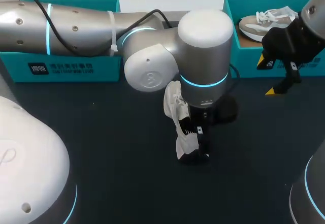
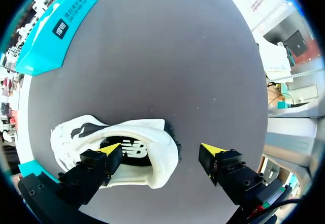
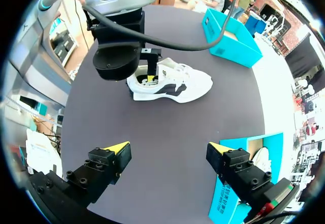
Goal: Take the shoe out of the shoebox, open the shoe tongue, remove and reinsert the insole, then place the shoe into the shoebox
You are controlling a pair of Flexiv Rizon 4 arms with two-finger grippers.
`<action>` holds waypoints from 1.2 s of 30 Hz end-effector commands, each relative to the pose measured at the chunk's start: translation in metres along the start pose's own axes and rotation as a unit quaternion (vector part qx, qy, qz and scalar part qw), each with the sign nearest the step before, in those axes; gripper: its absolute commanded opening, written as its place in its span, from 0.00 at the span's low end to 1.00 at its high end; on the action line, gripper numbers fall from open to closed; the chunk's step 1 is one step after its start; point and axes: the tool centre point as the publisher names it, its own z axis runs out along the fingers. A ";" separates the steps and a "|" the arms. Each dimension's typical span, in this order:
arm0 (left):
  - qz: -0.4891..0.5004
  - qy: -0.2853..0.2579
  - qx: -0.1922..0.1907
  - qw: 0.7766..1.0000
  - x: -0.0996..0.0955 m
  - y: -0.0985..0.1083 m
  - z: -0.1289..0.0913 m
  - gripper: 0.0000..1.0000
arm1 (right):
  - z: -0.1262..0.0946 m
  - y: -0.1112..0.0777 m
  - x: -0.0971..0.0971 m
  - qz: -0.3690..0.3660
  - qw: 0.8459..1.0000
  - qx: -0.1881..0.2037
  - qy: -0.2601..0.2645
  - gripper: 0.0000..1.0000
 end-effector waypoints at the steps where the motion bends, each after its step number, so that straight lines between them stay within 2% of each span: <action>1: -0.007 -0.021 -0.008 1.000 0.015 0.000 -0.006 1.00 | 0.001 0.000 0.001 0.000 1.000 0.001 -0.001 1.00; 5: -0.011 -0.024 -0.006 1.000 0.020 0.004 -0.006 1.00 | 0.001 0.000 0.001 0.000 1.000 0.001 -0.001 1.00; 7: -0.015 -0.023 -0.002 1.000 0.020 0.007 -0.005 0.95 | 0.001 0.000 0.001 0.000 1.000 0.001 -0.001 1.00; 11: -0.019 -0.014 -0.004 1.000 0.018 0.011 0.000 0.98 | 0.001 0.000 0.001 0.000 1.000 0.001 -0.001 1.00; 15: -0.026 -0.015 0.001 1.000 0.014 0.015 0.004 0.96 | 0.001 0.000 0.001 0.000 1.000 0.001 -0.001 1.00; 19: -0.028 -0.015 -0.001 1.000 0.008 0.018 0.006 0.83 | 0.001 0.000 0.001 0.000 1.000 0.001 -0.001 1.00; 25: -0.025 -0.009 -0.009 1.000 0.002 0.022 0.008 0.80 | 0.001 0.000 0.001 0.000 1.000 0.001 -0.001 1.00; 29: -0.020 -0.003 -0.015 1.000 0.001 0.023 0.013 0.73 | 0.001 0.000 0.001 0.000 1.000 0.001 -0.001 1.00; 32: -0.019 0.001 -0.021 1.000 0.000 0.023 0.017 0.63 | 0.001 0.000 0.001 0.000 1.000 0.001 -0.001 1.00; 36: -0.018 0.005 -0.024 1.000 0.001 0.021 0.022 0.62 | 0.001 0.000 0.001 0.000 1.000 0.001 -0.001 1.00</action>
